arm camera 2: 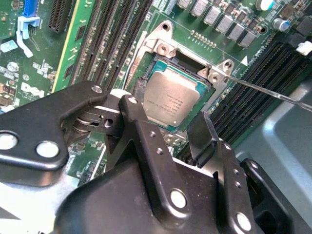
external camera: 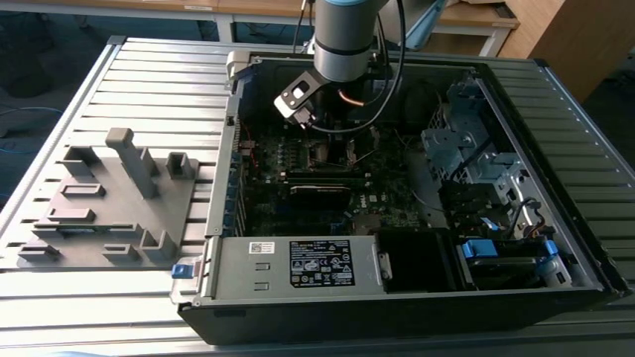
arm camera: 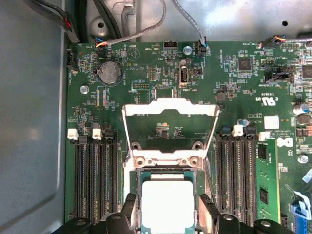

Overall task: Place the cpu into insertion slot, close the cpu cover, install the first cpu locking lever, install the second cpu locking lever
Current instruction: 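Place the cpu into insertion slot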

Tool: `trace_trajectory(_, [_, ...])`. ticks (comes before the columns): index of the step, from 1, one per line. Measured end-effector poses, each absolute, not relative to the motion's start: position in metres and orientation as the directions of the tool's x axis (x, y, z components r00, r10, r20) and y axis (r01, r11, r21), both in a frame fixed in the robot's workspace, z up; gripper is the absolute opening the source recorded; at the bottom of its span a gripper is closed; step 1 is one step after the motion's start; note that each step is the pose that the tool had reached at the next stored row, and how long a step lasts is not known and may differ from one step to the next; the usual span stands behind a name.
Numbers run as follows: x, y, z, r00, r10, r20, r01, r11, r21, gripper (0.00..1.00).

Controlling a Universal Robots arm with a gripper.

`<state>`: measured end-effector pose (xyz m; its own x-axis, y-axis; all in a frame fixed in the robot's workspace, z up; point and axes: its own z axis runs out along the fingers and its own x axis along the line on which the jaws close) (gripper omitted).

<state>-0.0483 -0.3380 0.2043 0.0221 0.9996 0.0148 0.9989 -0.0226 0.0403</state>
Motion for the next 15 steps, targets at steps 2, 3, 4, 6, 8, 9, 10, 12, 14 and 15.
trace_trajectory(2, [-0.0483,-0.3379,0.2061,0.022,1.0,0.015,0.999,-0.023,0.041,0.61])
trace_trajectory(3, [-0.0483,-0.3379,0.2072,0.022,1.0,0.015,0.999,-0.023,0.041,0.61])
trace_trajectory(4, [-0.0483,-0.3379,0.2082,0.022,1.0,0.015,0.999,-0.023,0.041,0.61])
trace_trajectory(6, [-0.0483,-0.3379,0.2089,0.022,1.0,0.015,0.999,-0.023,0.041,0.61])
trace_trajectory(8, [-0.0483,-0.3379,0.2089,0.022,1.0,0.016,0.999,-0.023,0.041,0.61])
trace_trajectory(9, [-0.0483,-0.3379,0.209,0.022,1.0,0.015,0.999,-0.023,0.041,0.61])
trace_trajectory(10, [-0.0483,-0.3379,0.2091,0.022,1.0,0.015,0.999,-0.023,0.041,0.61])
trace_trajectory(12, [-0.0483,-0.3379,0.2091,0.022,1.0,0.015,0.999,-0.023,0.041,0.61])
trace_trajectory(14, [-0.0483,-0.3379,0.2093,0.022,1.0,0.015,0.999,-0.023,0.041,0.61])
trace_trajectory(15, [-0.0483,-0.3379,0.2093,0.022,1.0,0.015,0.999,-0.023,0.041,0.61])
